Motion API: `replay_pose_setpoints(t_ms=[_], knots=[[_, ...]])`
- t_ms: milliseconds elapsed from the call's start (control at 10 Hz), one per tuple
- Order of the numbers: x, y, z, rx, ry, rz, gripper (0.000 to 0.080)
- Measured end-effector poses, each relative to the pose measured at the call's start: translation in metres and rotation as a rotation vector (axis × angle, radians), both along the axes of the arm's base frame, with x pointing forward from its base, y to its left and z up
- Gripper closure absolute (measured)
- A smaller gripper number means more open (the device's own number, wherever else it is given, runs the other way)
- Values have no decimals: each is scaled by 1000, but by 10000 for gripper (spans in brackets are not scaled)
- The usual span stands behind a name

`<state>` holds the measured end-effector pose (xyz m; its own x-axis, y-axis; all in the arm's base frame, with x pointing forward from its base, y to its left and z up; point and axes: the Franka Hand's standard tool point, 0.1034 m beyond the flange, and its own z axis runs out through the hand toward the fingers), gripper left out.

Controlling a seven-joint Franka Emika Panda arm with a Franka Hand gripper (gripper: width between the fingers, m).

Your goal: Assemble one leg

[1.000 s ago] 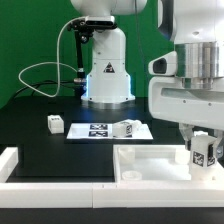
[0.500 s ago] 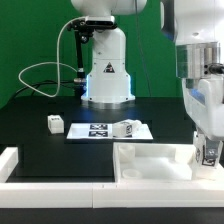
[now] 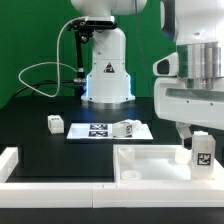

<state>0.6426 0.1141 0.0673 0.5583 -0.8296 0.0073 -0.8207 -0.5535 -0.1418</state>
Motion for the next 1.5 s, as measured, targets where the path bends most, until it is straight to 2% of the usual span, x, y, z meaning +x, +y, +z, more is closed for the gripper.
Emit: replay_pose_setpoints(t_ms=[400,500,600,800,900,1000,1100,1500], knots=[[0,-2,-1,-41,-20,296,151],[2,2,1,-110,-42,597,151],[1,7,0,-116,-49,641,151],[1,5,0,-107,-47,589,176],[1,6,0,-98,-44,534,362],[0,2,-1,-92,-34,460,362],[-1,1,-2,-80,-15,359,513],[-1,0,-2,-28,50,-109,512]])
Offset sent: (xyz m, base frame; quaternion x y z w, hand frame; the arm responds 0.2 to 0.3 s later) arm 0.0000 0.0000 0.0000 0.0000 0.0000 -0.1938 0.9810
